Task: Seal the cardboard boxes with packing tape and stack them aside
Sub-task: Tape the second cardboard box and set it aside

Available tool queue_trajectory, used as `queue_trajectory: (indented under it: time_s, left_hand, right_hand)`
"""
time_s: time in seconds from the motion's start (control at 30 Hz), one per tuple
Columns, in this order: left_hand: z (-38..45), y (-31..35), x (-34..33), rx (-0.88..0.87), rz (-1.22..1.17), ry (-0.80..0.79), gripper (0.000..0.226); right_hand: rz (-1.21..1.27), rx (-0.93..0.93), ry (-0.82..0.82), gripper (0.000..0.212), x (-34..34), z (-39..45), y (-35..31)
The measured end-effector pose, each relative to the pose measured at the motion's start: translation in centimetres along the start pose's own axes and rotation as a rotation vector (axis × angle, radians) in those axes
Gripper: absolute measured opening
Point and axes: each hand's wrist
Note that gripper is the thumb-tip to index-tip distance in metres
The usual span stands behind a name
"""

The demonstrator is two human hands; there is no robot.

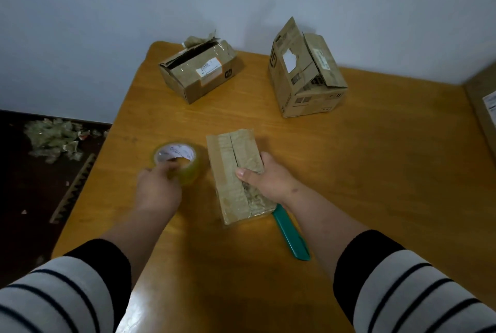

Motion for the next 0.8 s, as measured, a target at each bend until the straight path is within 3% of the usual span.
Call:
queue_trajectory:
  time_s: [0.1, 0.27, 0.37, 0.43, 0.5, 0.6, 0.7, 0.8]
  left_hand:
    - [-0.8, -1.5, -0.5, -0.071, 0.11, -0.072, 0.059]
    - [-2.2, -2.3, -0.7, 0.273, -0.085, -0.047, 0.076]
    - [-2.3, -2.4, -0.7, 0.384, -0.113, -0.025, 0.085]
    - [-2.3, -2.5, -0.8, 0.473, -0.212, -0.028, 0.081]
    - [-2.4, -2.6, -0.7, 0.533, -0.299, -0.065, 0.053]
    - [-2.4, -3.1, 0.0, 0.465, -0.109, -0.13, 0.03]
    - [-2.2, -3.5, 1.2, 0.293, 0.141, 0.022, 0.044]
    - [-2.3, -1.4, 2.4, -0.065, 0.1, 0.179, 0.053]
  right_hand:
    - [0.0, 0.006, -0.011, 0.05, -0.3, 0.0, -0.3]
    - [-0.019, 0.004, -0.025, 0.053, -0.3, 0.1, -0.4]
    - [-0.009, 0.009, -0.027, 0.056, -0.3, -0.1, -0.5]
    - [-0.014, 0.012, -0.028, 0.057, -0.3, -0.2, -0.6]
    - [-0.045, 0.026, -0.038, 0.058, -0.4, -0.3, -0.7]
    - [-0.107, 0.039, -0.073, 0.061, -0.3, -0.3, -1.2]
    - [-0.2, 0.061, -0.119, 0.061, 0.4, -0.4, -1.8]
    - [-0.243, 0.056, -0.165, 0.054, 1.0, -0.2, -2.2]
Point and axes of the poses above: each hand's wrist, its own z-axis towards the middle knuckle, its own x-axis out of the back of the hand, y = z × x, and after that the axes turned 12 degrees about y, right-handed
